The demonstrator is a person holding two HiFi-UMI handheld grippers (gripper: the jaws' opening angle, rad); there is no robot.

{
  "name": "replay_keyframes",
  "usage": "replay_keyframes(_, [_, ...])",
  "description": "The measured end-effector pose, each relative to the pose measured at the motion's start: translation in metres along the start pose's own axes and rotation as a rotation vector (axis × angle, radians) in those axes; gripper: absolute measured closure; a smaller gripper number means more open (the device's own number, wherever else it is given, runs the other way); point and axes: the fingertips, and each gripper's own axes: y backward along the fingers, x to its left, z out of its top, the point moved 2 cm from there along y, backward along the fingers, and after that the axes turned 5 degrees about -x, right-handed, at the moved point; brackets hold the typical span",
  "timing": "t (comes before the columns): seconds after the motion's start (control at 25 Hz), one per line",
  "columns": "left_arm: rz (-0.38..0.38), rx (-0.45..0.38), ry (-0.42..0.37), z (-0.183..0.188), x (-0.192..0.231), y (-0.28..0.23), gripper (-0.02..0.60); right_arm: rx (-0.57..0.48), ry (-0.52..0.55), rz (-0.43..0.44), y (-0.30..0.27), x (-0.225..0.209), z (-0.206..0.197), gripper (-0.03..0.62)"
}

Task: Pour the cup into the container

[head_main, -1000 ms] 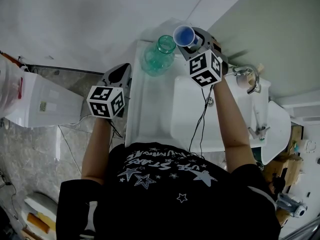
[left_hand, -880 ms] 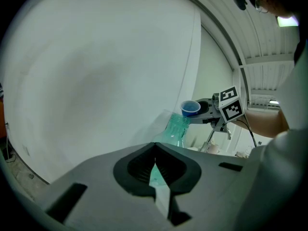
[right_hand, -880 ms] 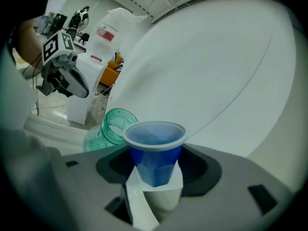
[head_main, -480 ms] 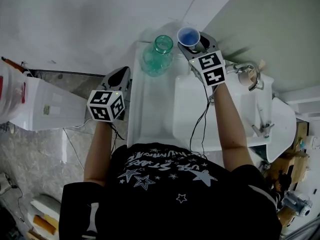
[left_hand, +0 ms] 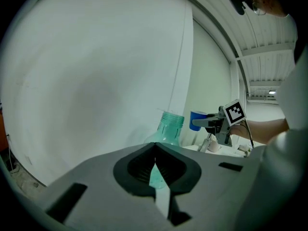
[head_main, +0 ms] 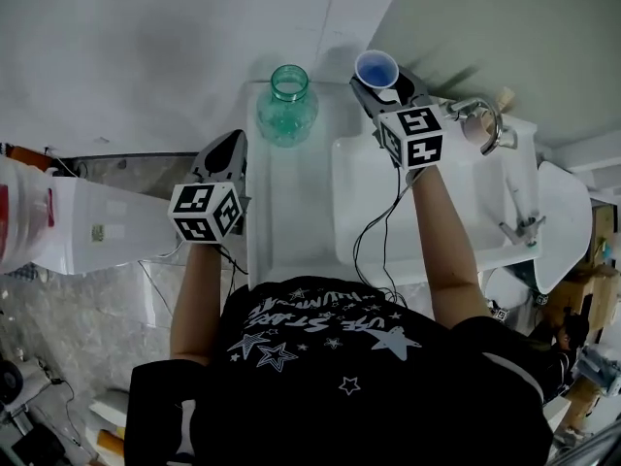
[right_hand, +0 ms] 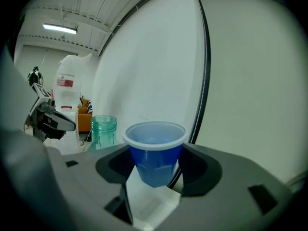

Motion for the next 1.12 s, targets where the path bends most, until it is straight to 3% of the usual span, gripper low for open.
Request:
replay_keyframes(0.2, [0.028,-0.003,-0.026,0.000,-0.009,-0.009,0.571,-0.043,-0.062,-0.062,0.015,-0.023,-0.023,0.319])
replay_keyframes(0.64, [0.056,0.044,-0.044,-0.018,-0.021,-0.030,0.571,-0.022,-0.140,-0.161,0.029,-0.056,-0.093,0.316])
replay_keyframes(1.12, [0.096,0.094,-0.057,-0.036,-0.027,-0.042,0.571,0.065,-0.176,-0.171,0.025,-0.074,-0.168,0.316])
